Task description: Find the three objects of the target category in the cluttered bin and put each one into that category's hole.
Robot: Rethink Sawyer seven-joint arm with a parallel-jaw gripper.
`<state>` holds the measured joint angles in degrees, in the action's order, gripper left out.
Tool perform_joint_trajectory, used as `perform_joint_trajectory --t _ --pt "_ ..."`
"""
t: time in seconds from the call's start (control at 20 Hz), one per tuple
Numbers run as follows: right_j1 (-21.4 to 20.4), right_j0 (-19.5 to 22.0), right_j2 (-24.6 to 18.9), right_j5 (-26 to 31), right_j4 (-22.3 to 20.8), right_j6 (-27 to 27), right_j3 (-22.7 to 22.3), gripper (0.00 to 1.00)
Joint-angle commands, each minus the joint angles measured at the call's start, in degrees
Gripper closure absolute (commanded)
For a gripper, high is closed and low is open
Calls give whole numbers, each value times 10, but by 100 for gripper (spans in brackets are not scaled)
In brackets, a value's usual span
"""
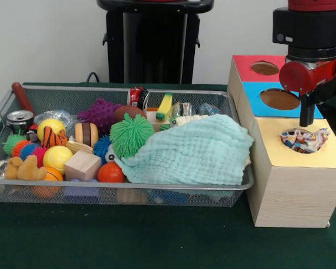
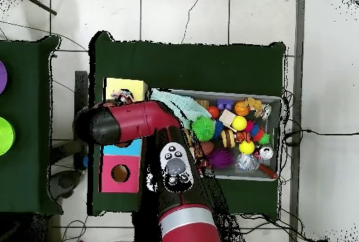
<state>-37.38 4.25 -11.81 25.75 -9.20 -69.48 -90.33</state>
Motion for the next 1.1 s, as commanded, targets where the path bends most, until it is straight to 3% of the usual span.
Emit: perform_joint_trajectory --t 0.05,1.1 --pt "11 13 4 85 -1 -61 -1 100" --pt "21 25 -8 -20 -19 -73 -13 100"
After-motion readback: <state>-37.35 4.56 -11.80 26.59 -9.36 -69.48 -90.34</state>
